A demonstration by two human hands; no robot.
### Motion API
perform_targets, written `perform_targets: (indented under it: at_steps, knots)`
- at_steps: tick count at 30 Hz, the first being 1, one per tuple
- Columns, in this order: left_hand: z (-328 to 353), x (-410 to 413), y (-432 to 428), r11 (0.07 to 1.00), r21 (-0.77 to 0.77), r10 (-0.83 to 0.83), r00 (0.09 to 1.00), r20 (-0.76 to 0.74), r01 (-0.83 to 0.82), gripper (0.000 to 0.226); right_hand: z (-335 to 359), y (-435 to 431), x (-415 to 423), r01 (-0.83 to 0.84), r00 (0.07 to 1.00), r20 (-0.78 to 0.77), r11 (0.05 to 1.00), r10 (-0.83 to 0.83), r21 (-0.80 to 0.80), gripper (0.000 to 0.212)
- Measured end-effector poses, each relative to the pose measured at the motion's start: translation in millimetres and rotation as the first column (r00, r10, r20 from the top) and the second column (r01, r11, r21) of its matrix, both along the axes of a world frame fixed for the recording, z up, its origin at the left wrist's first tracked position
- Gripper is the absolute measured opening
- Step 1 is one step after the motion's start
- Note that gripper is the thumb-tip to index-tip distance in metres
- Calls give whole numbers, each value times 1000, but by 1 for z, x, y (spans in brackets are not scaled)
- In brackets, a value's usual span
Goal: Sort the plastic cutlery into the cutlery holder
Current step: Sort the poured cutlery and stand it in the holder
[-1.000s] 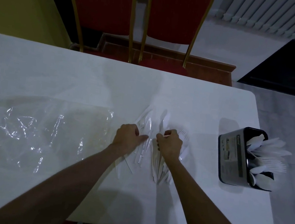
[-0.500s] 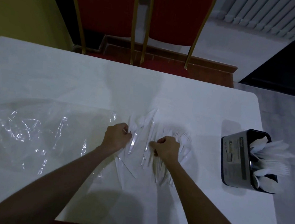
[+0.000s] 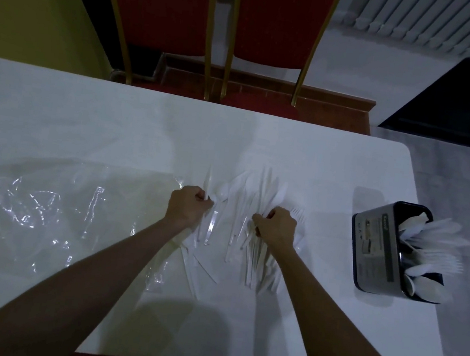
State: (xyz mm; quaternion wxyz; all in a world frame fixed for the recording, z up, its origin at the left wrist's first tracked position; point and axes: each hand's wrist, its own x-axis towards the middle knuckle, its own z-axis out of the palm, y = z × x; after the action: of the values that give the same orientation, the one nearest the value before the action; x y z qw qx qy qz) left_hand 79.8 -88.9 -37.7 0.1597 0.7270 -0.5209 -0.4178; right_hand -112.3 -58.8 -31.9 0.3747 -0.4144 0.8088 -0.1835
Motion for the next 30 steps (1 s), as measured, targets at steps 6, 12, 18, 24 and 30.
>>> perform_targets:
  at_steps: [6, 12, 18, 24, 30]
  knots:
    - [-3, -23, 8, 983, 60, -178, 983, 34, 176, 31, 3, -3, 16, -144, 987, 86, 983, 135, 115, 36]
    - [-5, -25, 11, 976, 89, -208, 968, 138, 197, 28, -13, -4, 27, -230, 971, -27, 956, 239, 183, 29]
    - [-5, -11, 13, 976, 124, -191, 977, 97, 178, 32, -9, -8, 12, -219, 975, -5, 958, 224, 186, 30]
    - [-1, 8, 15, 983, 71, -168, 986, -5, 168, 12, 0, -3, -7, -117, 990, 92, 978, 103, 170, 31]
    - [5, 8, 17, 987, 73, -134, 983, -122, 144, 24, 2, 0, -14, -74, 987, 151, 984, 50, 160, 14]
